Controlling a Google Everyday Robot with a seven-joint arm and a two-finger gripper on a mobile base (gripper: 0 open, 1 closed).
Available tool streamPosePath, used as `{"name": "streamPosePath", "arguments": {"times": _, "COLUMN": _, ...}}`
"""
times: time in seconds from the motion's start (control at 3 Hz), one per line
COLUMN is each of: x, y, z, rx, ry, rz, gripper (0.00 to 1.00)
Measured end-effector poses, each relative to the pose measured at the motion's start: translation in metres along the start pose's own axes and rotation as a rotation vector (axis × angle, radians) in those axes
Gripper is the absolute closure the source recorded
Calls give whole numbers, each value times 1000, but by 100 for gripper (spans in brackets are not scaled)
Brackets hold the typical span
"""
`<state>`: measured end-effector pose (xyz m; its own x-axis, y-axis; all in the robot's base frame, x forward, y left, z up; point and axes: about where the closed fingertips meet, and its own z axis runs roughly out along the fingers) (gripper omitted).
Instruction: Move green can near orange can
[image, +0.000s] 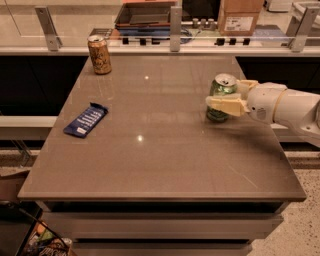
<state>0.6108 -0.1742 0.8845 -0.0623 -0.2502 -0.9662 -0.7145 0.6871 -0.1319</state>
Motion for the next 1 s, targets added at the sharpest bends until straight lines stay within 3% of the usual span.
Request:
{"name": "streamPosePath", "arguments": {"times": 0.67, "x": -2, "y": 3, "z": 4, "rx": -8, "ry": -1, "rz": -2, "gripper": 88}}
{"name": "streamPosePath", "arguments": {"times": 1.0, "x": -2, "y": 5, "z": 5, "rx": -11, "ry": -2, "rz": -3, "gripper": 100}}
